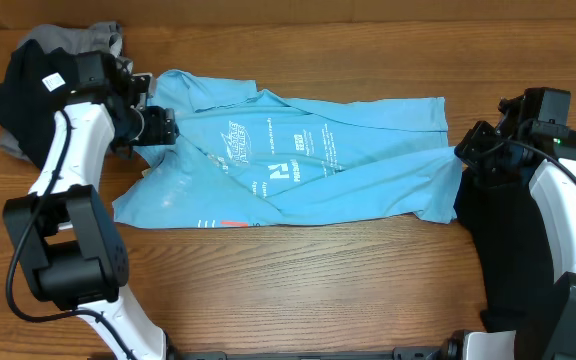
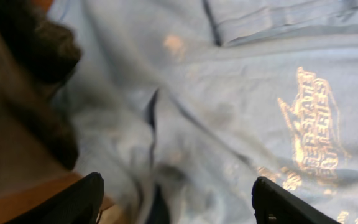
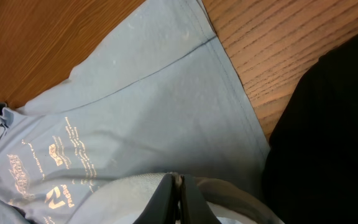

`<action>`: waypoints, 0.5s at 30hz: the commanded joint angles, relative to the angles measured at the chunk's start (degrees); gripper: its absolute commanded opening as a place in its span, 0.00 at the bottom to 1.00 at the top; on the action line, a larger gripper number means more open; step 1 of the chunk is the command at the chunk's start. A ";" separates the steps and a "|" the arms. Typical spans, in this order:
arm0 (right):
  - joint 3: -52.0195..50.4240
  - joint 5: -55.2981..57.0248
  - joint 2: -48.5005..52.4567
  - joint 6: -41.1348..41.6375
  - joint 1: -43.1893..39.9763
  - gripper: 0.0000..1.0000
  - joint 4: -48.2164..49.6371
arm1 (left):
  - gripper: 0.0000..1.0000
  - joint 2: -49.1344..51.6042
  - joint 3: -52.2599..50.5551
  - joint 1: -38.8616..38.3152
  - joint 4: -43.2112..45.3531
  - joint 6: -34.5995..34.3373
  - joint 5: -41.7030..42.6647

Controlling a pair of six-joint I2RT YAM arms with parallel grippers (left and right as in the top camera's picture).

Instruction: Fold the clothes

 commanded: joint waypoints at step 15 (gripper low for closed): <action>1.14 -0.31 -0.35 -0.42 -0.33 0.04 -1.42 | 0.36 8.39 1.88 -3.48 3.43 2.32 0.28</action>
